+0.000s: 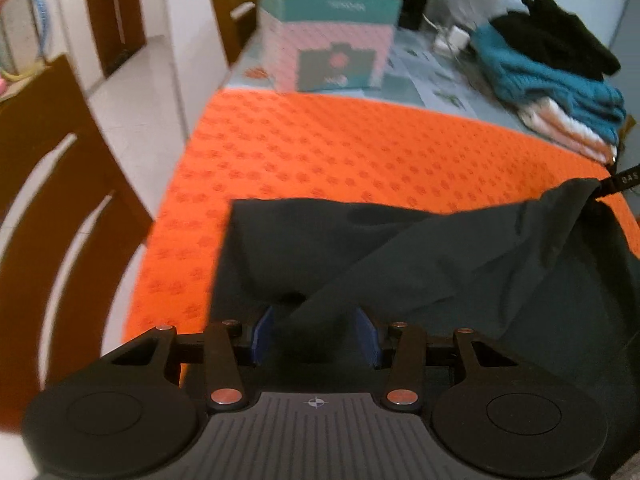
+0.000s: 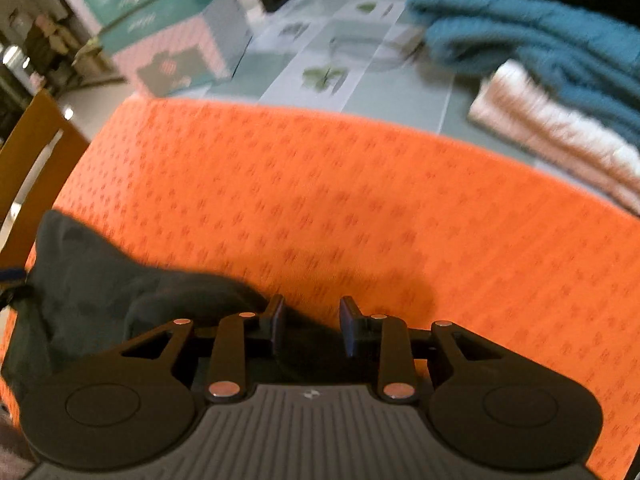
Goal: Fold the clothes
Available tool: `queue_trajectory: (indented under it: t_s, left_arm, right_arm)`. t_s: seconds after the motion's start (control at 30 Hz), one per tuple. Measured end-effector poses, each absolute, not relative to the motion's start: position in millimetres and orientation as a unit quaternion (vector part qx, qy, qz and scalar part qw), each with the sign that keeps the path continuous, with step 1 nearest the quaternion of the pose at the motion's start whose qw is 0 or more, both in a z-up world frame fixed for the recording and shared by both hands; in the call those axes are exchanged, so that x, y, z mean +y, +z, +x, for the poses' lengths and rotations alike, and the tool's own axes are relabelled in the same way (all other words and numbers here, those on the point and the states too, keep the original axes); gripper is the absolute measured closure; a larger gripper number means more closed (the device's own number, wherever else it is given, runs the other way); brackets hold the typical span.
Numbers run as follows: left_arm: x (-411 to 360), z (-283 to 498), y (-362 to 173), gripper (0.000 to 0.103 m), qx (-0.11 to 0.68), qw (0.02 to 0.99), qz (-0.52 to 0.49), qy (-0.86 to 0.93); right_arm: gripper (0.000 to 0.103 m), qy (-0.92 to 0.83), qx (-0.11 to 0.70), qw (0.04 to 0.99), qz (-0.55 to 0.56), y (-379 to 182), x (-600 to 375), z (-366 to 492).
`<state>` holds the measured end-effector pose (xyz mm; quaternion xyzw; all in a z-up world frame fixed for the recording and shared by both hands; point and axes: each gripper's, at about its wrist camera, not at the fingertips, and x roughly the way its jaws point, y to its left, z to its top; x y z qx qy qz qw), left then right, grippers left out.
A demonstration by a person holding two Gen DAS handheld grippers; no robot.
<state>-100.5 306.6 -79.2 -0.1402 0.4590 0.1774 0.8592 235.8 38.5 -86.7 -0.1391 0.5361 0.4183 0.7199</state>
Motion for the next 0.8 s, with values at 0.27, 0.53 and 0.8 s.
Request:
queue_trajectory:
  t_s: [0.27, 0.53, 0.8]
  left_arm:
    - [298, -91, -95, 0.084, 0.491, 0.85, -0.109, 0.159]
    - [288, -108, -50, 0.096, 0.439, 0.874, -0.121, 0.169]
    - [272, -127, 23, 0.097, 0.361, 0.912, -0.127, 0.148]
  right_arm:
    - [0.068, 0.436, 0.551, 0.696, -0.147, -93, 12, 183]
    - [0.068, 0.452, 0.544, 0.682, -0.187, -84, -2, 138]
    - [0.068, 0.435, 0.522, 0.714, -0.171, -64, -12, 135]
